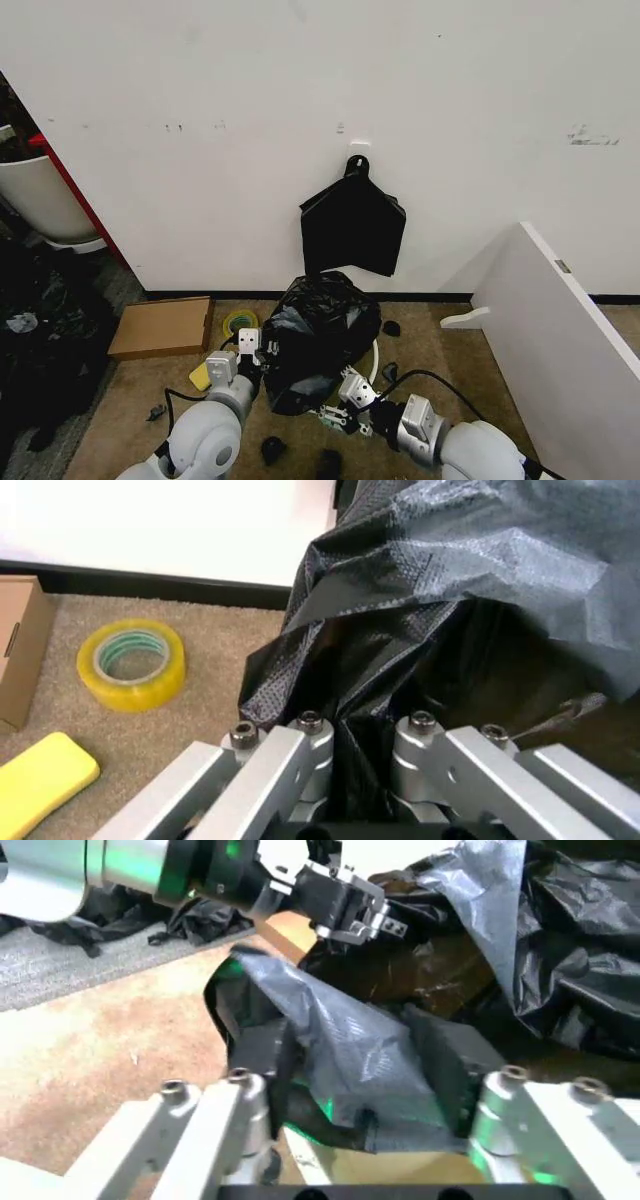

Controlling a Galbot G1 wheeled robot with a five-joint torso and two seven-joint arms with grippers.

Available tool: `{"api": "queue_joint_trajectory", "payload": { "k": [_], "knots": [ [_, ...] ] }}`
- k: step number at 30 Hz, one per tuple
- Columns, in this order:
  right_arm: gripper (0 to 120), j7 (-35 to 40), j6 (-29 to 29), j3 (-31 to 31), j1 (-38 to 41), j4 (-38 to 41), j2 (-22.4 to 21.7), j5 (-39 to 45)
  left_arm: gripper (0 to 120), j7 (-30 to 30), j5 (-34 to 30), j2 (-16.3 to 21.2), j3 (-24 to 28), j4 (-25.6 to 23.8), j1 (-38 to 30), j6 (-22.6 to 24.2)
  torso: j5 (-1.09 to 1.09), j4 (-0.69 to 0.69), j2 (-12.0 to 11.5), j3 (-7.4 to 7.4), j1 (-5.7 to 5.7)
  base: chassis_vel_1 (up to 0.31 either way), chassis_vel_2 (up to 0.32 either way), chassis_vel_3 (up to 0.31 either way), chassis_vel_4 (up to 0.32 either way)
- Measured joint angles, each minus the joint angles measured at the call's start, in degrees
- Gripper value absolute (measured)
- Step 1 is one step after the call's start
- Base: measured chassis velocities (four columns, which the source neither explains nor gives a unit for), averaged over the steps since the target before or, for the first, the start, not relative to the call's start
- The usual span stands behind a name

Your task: Place the garbage bag over the trash bin.

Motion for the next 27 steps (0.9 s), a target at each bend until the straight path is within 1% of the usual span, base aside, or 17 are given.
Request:
{"api": "queue_joint_trajectory", "payload": {
  "k": [1, 3, 6, 7, 10, 12, 15, 18, 19, 21, 23, 27],
  "knots": [
    [32, 0.00, 0.13, -0.05, 0.07, -0.08, -0.22, -0.05, 4, -0.03, -0.11, -0.05, -0.06, 0.00, 0.00, 0.02, 0.00, 0.00, 0.00, 0.00, 0.00, 0.000, 0.000, 0.000, 0.000],
    [30, 0.00, 0.18, -0.10, 0.09, -0.13, -0.33, -0.08, 4, -0.05, -0.15, -0.08, -0.08, 0.00, 0.00, 0.03, 0.00, 0.00, 0.00, 0.00, 0.00, 0.000, 0.000, 0.000, 0.000],
    [16, 0.00, 1.00, -0.45, 0.15, -0.43, -0.61, -0.90, 4, -0.14, -0.35, -0.31, -0.14, 0.00, -0.13, 0.08, 0.00, 0.00, 0.00, 0.00, 0.00, 0.000, 0.000, 0.000, 0.000],
    [13, -0.09, 1.51, -0.46, 0.11, -0.51, -0.67, -1.60, 4, -0.18, -0.55, -0.38, -0.20, 0.03, -0.22, 0.09, 0.00, 0.00, 0.00, 0.00, 0.00, 0.000, 0.000, 0.000, 0.000],
    [0, -1.29, 4.75, 0.15, -0.79, -0.96, -1.54, -5.32, 4, -0.97, -2.81, -0.71, -0.83, 0.15, -0.82, 0.66, 0.00, 0.00, 0.00, 0.00, 0.00, 0.000, 0.000, 0.000, 0.000],
    [0, -1.81, 5.80, 0.58, -1.45, -0.97, -1.98, -6.30, 4, -1.35, -4.07, -0.78, -1.14, 0.19, -1.10, 0.91, 0.00, 0.00, 0.00, 0.00, 0.00, 0.000, 0.000, 0.000, 0.000],
    [0, -3.80, 7.30, 1.51, -3.51, -0.96, -3.22, -8.35, 4, -2.95, -9.79, -0.90, -1.67, 0.57, -2.11, 1.73, 0.00, -0.01, 0.00, 0.00, 0.00, 0.000, 0.000, 0.000, 0.000],
    [0, -4.98, 7.87, 1.63, -4.91, -1.60, -3.57, -10.31, 4, -4.90, -16.88, -0.89, -1.84, 0.68, -2.88, 2.91, 0.00, -0.01, 0.00, 0.00, 0.00, 0.000, 0.000, 0.000, 0.000],
    [0, -4.98, 7.87, 1.63, -4.91, -1.60, -3.57, -10.31, 4, -4.90, -16.88, -0.89, -1.84, 0.68, -2.88, 2.91, 0.00, -0.01, 0.00, 0.00, 0.00, 0.000, 0.000, 0.000, 0.000],
    [0, -5.36, 8.54, 1.45, -5.33, -2.96, -3.49, -11.72, 4, -5.74, -20.43, -0.59, -1.98, 0.43, -3.15, 3.49, -0.01, -0.01, 0.00, 0.00, 0.00, 0.000, 0.000, 0.000, 0.000],
    [0, -5.22, 8.98, 1.31, -5.24, -4.36, -3.31, -12.14, 4, -5.98, -22.25, 0.09, -2.20, -0.08, -3.16, 3.78, 0.01, -0.01, 0.00, 0.00, 0.00, 0.000, 0.000, 0.000, 0.000],
    [0, -5.10, 9.17, 1.33, -4.68, -6.13, -3.34, -12.39, 4, -6.21, -24.05, 0.91, -2.51, -0.70, -2.90, 3.89, 0.00, 0.00, 0.00, 0.00, 0.00, 0.000, 0.000, 0.000, 0.000]
  ]
}}
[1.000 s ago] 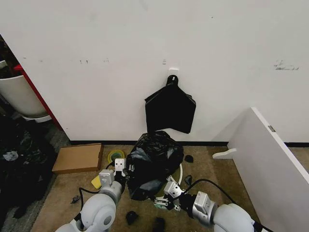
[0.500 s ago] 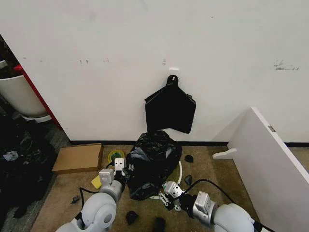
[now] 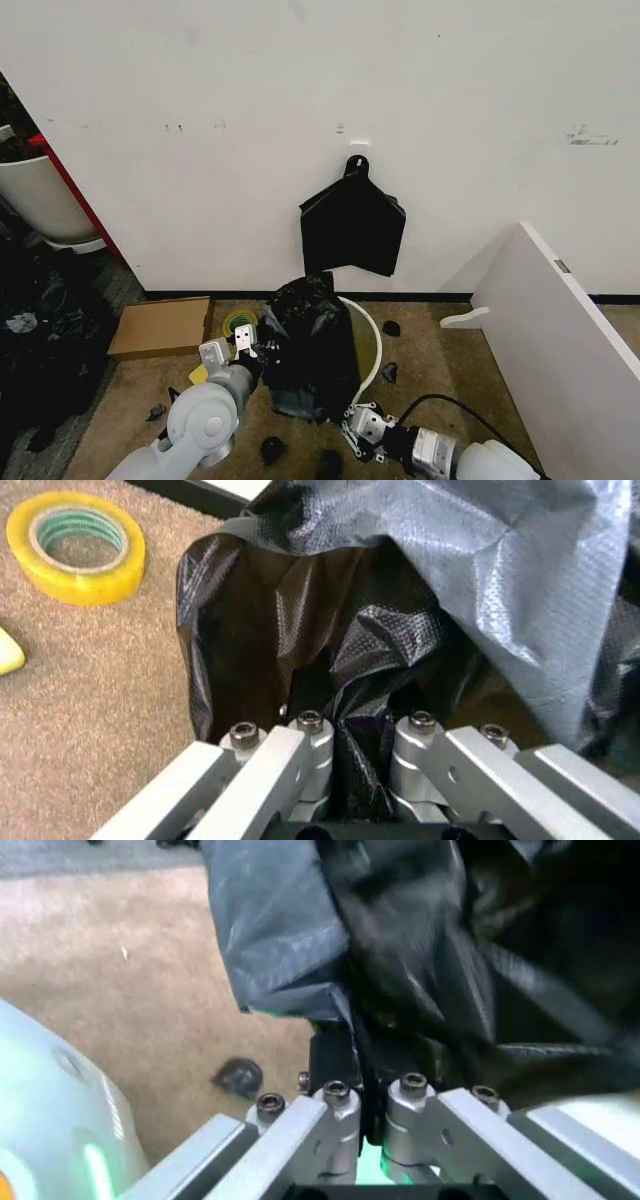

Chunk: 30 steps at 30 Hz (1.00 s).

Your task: Place the garbage bag over the trash bin.

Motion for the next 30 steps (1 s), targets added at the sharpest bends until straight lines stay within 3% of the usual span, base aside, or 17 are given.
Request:
{"api": "queue_joint_trajectory", "payload": {
  "k": [18, 30],
  "knots": [
    [0, 0.12, 1.56, 2.66, 2.47, -8.15, -2.15, 0.46, 4, 0.59, -2.82, 3.14, -0.64, -1.40, 0.99, 0.54, 0.00, 0.00, 0.00, 0.00, 0.00, 0.000, 0.000, 0.000, 0.000],
    [0, -0.02, 6.55, 3.08, 5.02, -14.16, -2.24, -1.08, 4, 2.46, -1.76, 4.32, -0.15, -1.78, 1.65, 1.60, -0.01, 0.00, 0.00, 0.00, 0.00, 0.000, 0.000, 0.000, 0.000]
  ]
}}
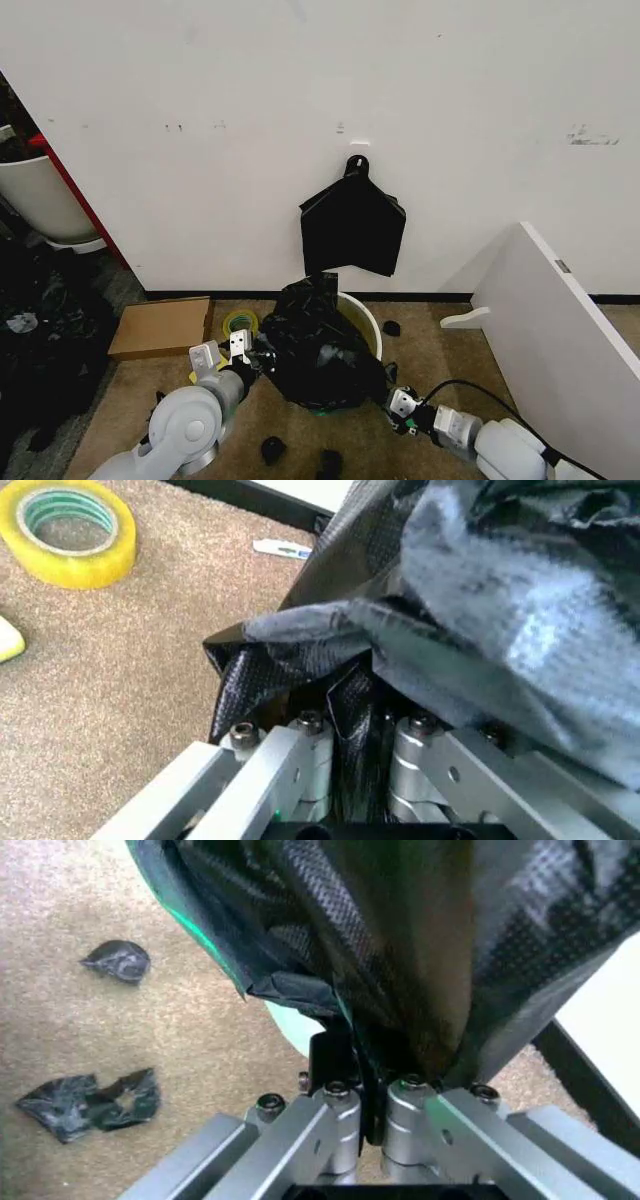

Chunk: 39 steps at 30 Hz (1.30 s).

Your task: Place the garbage bag over the trash bin.

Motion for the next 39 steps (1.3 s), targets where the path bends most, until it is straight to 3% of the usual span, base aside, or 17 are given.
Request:
{"api": "queue_joint_trajectory", "payload": {
  "k": [5, 11, 21, 31, 33, 35, 36, 39],
  "knots": [
    [0, 2.67, 4.89, 0.11, -0.91, 0.01, 0.65, 0.60, 4, -0.02, 1.39, -0.28, 0.36, 1.02, -0.50, -0.38, 0.01, 0.00, 0.00, 0.00, 0.00, 0.000, 0.000, 0.000, 0.000],
    [25, 1.66, 10.50, 2.63, -4.52, 3.45, -0.36, -1.09, 4, -1.71, 1.00, -1.86, 0.38, 3.40, -2.55, -1.22, 0.00, 0.00, 0.00, 0.00, 0.00, 0.000, 0.000, 0.000, 0.000],
    [57, -1.15, 15.41, 6.17, -8.23, 4.15, -0.64, -3.83, 4, -2.95, -0.58, -2.39, -0.40, 4.56, -4.55, -1.33, 0.00, 0.00, 0.00, 0.00, 0.00, 0.000, 0.000, 0.000, 0.000],
    [95, -5.55, 18.32, 14.26, -12.47, 6.35, -0.71, 2.05, 4, -4.19, -1.20, -2.10, -0.68, 5.70, -6.15, -2.14, 0.01, 0.00, 0.00, 0.00, 0.00, 0.000, 0.000, 0.000, 0.000],
    [98, -4.15, 17.48, 16.43, -14.58, 8.78, -0.80, 2.88, 4, -4.59, -1.24, -2.09, -0.68, 5.72, -6.51, -2.34, 0.01, 0.01, 0.00, 0.00, 0.00, 0.000, 0.000, 0.000, 0.000],
    [100, 3.68, 11.90, 16.85, -17.95, 14.59, -0.83, 2.19, 4, -5.37, -1.24, -2.11, -0.47, 5.58, -6.73, -2.44, -0.01, -0.01, 0.00, 0.00, 0.00, 0.000, 0.000, 0.000, 0.000],
    [100, 3.68, 11.90, 16.85, -17.95, 14.59, -0.83, 2.19, 4, -5.37, -1.24, -2.11, -0.47, 5.58, -6.73, -2.44, -0.01, -0.01, 0.00, 0.00, 0.00, 0.000, 0.000, 0.000, 0.000],
    [100, 20.78, -1.03, 12.79, -17.85, 22.22, 0.10, -2.00, 4, -6.88, -1.26, -2.24, 0.42, 4.89, -6.82, -2.42, -0.01, -0.02, 0.00, -0.01, 0.00, 0.000, 0.000, 0.000, 0.000]
  ]
}}
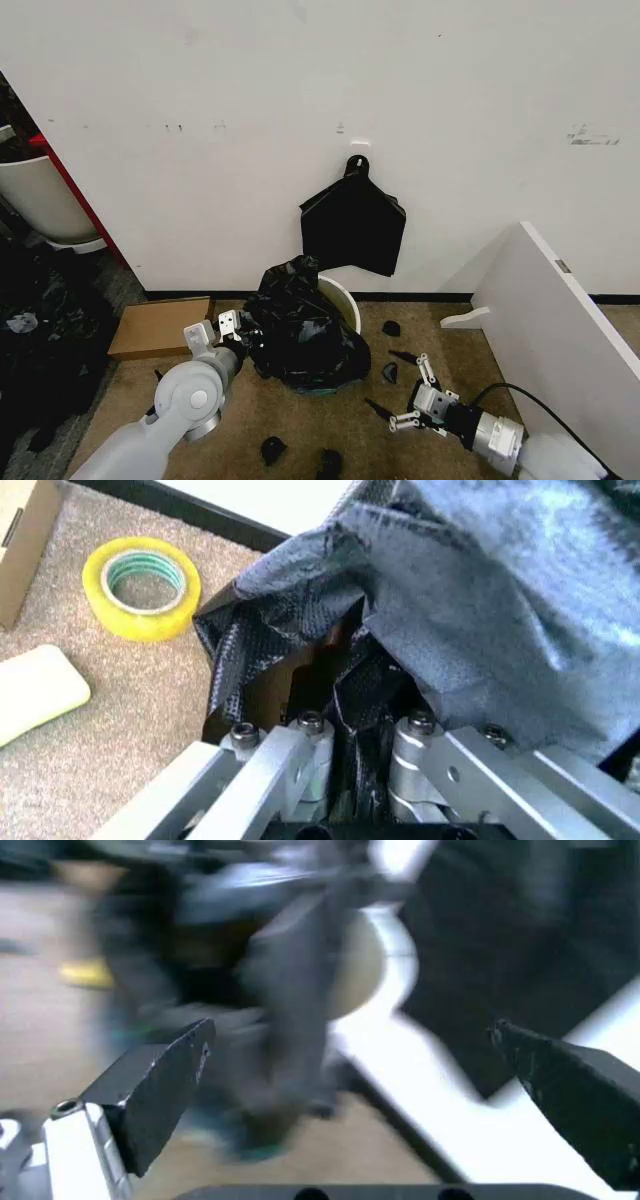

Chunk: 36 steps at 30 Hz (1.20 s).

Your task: Place the garbage bag over the trash bin.

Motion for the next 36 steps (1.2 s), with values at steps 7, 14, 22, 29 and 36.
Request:
{"api": "queue_joint_trajectory", "payload": {
  "k": [7, 14, 22, 29, 36],
  "knots": [
    [100, 3.96, -3.73, -5.24, 8.57, -0.18, 1.02, -11.37, 4, -1.91, 0.03, -0.26, 1.54, -1.59, 0.14, 0.68, 0.01, 0.02, 0.00, 0.01, 0.00, 0.000, 0.000, 0.000, 0.000],
    [100, -0.82, 1.25, -8.81, 11.19, -0.83, 1.09, -25.19, 4, -2.53, 0.08, -1.11, 1.97, -2.11, -0.32, 1.11, 0.01, 0.02, 0.00, 0.01, 0.00, 0.000, 0.000, 0.000, 0.000],
    [100, -3.41, 2.11, -12.70, 11.29, -0.94, 2.22, -33.48, 4, -2.87, 0.06, -1.95, 2.16, -2.19, -0.83, 1.38, 0.00, 0.00, 0.00, 0.01, 0.00, 0.000, 0.000, 0.000, 0.000],
    [87, -2.49, 4.40, -15.33, 16.48, -5.16, 4.44, -42.26, 4, -3.05, 0.06, -2.35, 2.27, -2.36, -0.34, 2.04, 0.01, 0.02, 0.00, 0.01, 0.00, 0.000, 0.000, 0.000, 0.000],
    [64, -5.60, 5.07, -16.43, 18.28, -6.41, 4.10, -45.65, 4, -3.06, 0.06, -2.19, 2.33, -2.72, -0.06, 2.30, 0.01, 0.02, 0.00, 0.01, 0.00, 0.000, 0.000, 0.000, 0.000]
  ]
}}
